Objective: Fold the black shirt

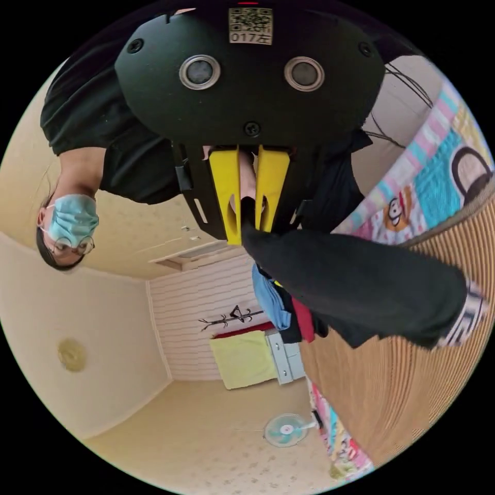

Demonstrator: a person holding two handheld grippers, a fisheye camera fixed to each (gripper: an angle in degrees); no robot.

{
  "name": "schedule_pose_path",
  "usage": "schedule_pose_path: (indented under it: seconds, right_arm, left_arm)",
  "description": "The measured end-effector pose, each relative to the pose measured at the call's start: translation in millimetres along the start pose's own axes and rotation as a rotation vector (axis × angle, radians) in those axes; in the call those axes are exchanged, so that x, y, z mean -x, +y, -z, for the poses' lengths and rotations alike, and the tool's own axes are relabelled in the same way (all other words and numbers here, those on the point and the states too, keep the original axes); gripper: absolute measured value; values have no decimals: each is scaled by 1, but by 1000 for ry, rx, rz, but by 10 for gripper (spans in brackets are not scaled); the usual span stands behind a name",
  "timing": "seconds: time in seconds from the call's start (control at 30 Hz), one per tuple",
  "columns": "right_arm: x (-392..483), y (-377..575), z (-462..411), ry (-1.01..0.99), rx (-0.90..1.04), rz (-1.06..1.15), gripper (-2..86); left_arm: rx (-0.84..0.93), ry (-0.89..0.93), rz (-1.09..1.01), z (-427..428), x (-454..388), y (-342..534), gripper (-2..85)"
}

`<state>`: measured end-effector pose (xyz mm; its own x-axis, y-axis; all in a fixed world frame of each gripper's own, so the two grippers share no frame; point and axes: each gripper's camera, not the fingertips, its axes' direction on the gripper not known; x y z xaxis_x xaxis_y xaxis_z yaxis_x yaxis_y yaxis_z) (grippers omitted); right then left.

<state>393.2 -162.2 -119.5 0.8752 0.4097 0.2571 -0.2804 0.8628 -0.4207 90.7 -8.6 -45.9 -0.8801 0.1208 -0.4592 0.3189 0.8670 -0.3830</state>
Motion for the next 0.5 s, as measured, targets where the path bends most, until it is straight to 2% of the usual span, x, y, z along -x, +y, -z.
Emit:
schedule_pose_path:
  seconds: [0.07,0.13,0.27,0.4,0.5]
  right_arm:
    - [56,-8,-7,33,43,191,0]
    - [89,-13,-13,73,58,284,-1]
    - [115,-51,-24,223,63,272,-1]
    - [140,-101,-16,236,68,289,-3]
    - [205,-117,18,242,-6,468,-4]
  left_arm:
    - [21,1,-133,-19,-46,-20,48]
    - [8,-50,-187,-30,-70,-34,46]
    - [30,-270,-127,-64,-79,-84,40]
    - [3,-178,-107,-106,-78,-142,39]
    - [28,-68,-200,-161,-105,-188,41]
